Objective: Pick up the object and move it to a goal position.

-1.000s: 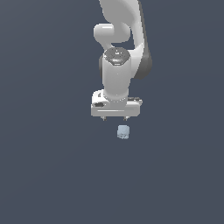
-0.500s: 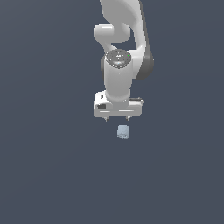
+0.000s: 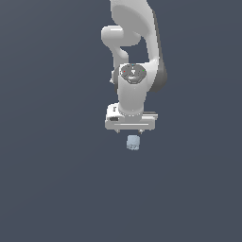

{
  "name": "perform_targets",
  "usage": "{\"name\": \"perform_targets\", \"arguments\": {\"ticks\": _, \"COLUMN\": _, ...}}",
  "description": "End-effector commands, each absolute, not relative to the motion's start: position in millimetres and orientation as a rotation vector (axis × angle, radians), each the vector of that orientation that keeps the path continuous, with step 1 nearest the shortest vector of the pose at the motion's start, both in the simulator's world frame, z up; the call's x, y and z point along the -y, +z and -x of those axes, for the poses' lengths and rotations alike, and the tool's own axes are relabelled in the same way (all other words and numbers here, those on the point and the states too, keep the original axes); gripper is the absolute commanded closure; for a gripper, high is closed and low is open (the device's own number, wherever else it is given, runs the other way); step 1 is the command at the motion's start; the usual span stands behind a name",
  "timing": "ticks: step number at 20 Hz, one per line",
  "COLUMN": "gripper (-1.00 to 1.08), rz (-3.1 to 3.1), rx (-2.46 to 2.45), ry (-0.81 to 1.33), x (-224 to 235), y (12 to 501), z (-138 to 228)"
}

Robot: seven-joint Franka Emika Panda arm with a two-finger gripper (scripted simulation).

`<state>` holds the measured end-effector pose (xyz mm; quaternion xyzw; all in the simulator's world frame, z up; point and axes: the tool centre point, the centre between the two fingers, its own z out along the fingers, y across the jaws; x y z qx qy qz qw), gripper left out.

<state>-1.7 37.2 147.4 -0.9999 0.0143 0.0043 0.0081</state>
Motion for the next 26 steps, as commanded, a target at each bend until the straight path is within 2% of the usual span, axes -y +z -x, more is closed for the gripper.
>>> {"name": "perform_targets", "arguments": {"ticks": 1, "gripper": -0.92, "rz": 3.128, "rx": -0.085, "ry": 0.012, "x": -43.6, "y": 133.9, "z": 3.0}}
{"name": "perform_targets", "arguments": {"ticks": 11, "gripper": -0.92, "rz": 3.134, "rx": -0.210, "ry": 0.001, "x": -62.1, "y": 94.3, "z": 8.6}}
{"name": "perform_targets", "arguments": {"ticks": 19, "gripper": -0.92, "rz": 3.134, "rx": -0.215, "ry": 0.002, "x": -63.6, "y": 88.1, "z": 9.5}}
{"name": "perform_targets", "arguments": {"ticks": 26, "gripper": -0.92, "rz": 3.134, "rx": -0.218, "ry": 0.001, "x": -63.7, "y": 56.0, "z": 10.6}}
